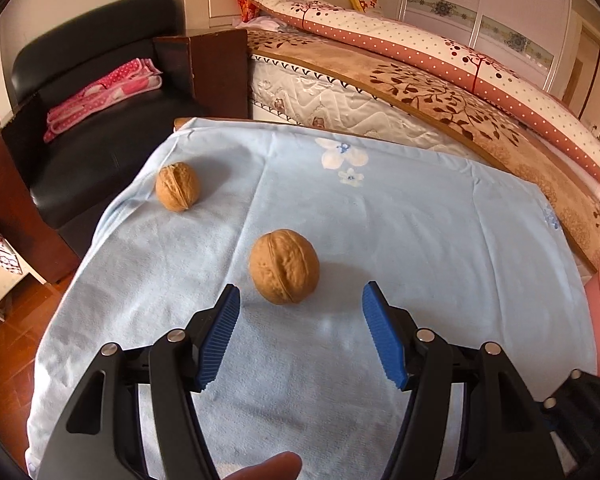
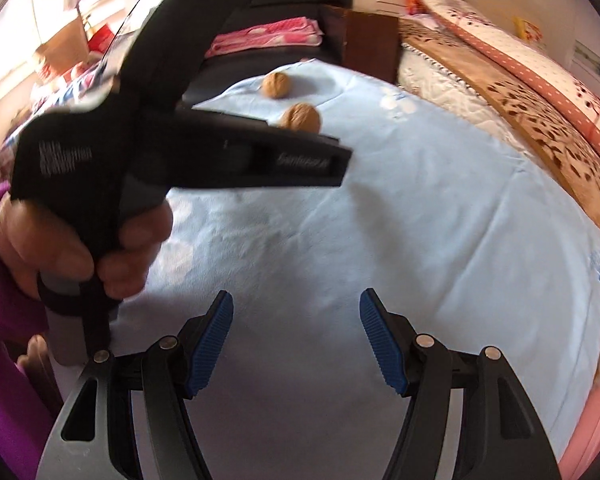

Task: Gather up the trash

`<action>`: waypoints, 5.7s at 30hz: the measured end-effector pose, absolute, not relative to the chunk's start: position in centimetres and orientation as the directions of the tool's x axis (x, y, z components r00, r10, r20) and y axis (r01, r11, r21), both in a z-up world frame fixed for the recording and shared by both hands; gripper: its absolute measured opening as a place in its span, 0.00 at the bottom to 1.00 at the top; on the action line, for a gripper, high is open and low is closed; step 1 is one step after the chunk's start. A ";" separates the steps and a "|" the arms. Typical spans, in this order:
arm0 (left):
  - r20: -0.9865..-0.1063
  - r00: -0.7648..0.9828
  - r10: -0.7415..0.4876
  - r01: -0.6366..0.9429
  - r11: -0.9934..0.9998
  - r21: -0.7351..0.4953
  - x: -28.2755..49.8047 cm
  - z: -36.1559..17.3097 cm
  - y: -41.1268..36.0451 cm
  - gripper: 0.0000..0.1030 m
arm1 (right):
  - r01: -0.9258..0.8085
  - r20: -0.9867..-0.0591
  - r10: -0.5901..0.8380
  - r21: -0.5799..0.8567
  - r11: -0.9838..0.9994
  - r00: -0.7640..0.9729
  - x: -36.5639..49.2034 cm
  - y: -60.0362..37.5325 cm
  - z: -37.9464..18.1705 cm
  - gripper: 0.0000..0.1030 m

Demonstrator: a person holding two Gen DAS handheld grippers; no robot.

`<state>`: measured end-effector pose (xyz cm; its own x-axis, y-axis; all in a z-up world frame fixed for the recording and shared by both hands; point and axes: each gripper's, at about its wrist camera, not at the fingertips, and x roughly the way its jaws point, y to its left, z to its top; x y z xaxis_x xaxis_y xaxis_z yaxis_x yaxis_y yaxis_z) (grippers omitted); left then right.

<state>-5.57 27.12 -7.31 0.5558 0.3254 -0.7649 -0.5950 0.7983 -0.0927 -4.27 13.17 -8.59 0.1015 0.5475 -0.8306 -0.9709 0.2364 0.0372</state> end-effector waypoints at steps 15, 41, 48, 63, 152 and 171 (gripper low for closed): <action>-0.765 0.543 0.346 -0.626 0.774 -0.095 -6.0 -7.1 28.4 0.62 | -0.967 -0.810 0.575 0.035 0.253 0.121 -3.9 13.0 -8.8 0.73; -0.740 0.521 0.426 -0.706 0.701 -0.094 -9.5 -5.0 29.7 0.62 | -0.968 -0.828 0.549 0.032 0.249 0.114 -4.4 15.1 -9.5 0.97; -0.739 0.475 0.478 -0.768 0.635 -0.083 -11.8 -5.1 30.9 0.62 | -0.968 -0.828 0.549 0.033 0.249 0.113 -4.3 15.2 -9.4 0.97; -0.742 0.497 0.450 -0.776 0.613 -0.148 -16.3 -4.8 32.9 0.62 | -0.968 -0.828 0.548 0.032 0.250 0.114 -4.3 15.2 -9.4 0.97; -0.696 0.591 0.409 -0.693 0.699 -0.177 -20.1 -1.9 32.2 0.62 | -0.967 -0.829 0.548 0.031 0.252 0.117 -4.3 15.3 -9.4 0.97; -0.653 0.641 0.404 -0.610 0.784 -0.114 -16.4 -0.6 29.8 0.62 | -0.967 -0.829 0.548 0.030 0.252 0.117 -4.2 15.3 -9.4 0.97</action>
<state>-16.39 29.81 -0.59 0.6408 0.4038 -0.6529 -0.6101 0.7841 -0.1138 -4.20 15.35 -9.42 0.1166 0.5476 -0.8286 -0.9672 0.2521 0.0305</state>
